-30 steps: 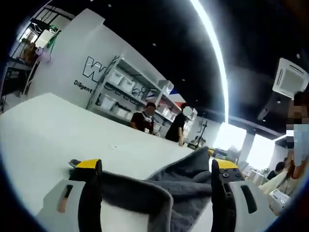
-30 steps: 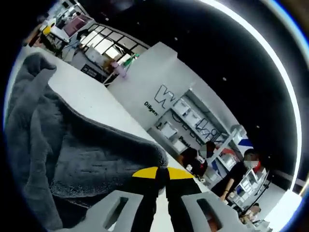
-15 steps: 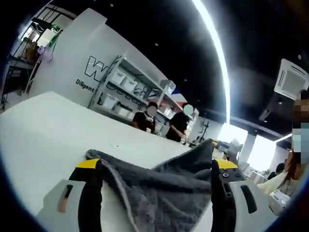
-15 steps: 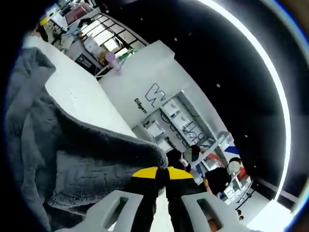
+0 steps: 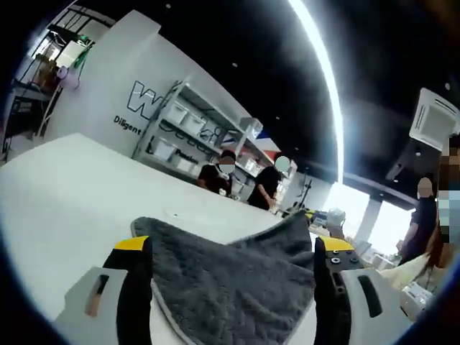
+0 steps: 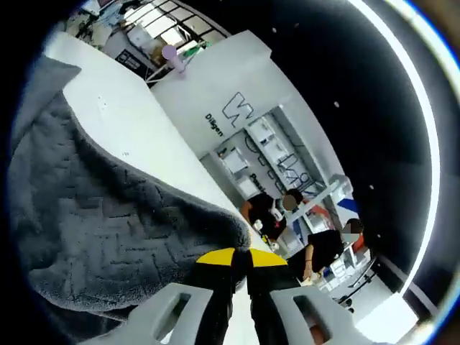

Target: Fold the towel on the table until its edges align and the towel forms a compact rectangular stack.

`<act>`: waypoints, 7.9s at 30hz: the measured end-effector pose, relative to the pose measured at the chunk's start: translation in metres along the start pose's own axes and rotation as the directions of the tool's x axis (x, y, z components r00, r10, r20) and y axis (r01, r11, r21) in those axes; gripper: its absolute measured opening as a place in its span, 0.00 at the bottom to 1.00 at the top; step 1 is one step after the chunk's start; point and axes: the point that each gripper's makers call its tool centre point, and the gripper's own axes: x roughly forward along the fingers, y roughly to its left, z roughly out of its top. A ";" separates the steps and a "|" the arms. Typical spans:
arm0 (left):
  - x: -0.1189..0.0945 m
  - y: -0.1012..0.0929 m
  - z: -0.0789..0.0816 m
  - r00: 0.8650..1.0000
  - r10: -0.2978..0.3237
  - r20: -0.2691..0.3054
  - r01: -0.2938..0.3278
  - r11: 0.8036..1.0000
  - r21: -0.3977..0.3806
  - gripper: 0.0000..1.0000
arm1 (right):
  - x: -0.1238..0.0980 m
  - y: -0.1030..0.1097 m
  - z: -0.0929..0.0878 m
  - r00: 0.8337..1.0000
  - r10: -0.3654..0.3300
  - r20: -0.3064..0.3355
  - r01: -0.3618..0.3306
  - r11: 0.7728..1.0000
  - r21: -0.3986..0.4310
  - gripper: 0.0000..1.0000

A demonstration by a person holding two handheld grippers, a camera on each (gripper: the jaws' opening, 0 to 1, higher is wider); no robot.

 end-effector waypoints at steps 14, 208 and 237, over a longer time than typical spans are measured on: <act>0.001 0.005 0.002 1.000 0.003 -0.005 -0.003 1.000 -0.007 0.91 | 0.030 -0.008 -0.083 0.972 -0.024 -0.233 0.026 1.000 0.003 0.02; -0.115 0.143 -0.006 0.735 0.659 -0.160 -0.635 0.751 0.180 0.02 | -0.095 0.167 -0.028 0.710 0.691 0.133 -0.677 0.620 0.396 0.96; -0.154 0.163 0.018 0.565 0.825 -0.021 -0.812 0.560 0.165 0.37 | -0.094 0.170 -0.035 0.705 0.701 0.106 -0.676 0.619 0.401 0.96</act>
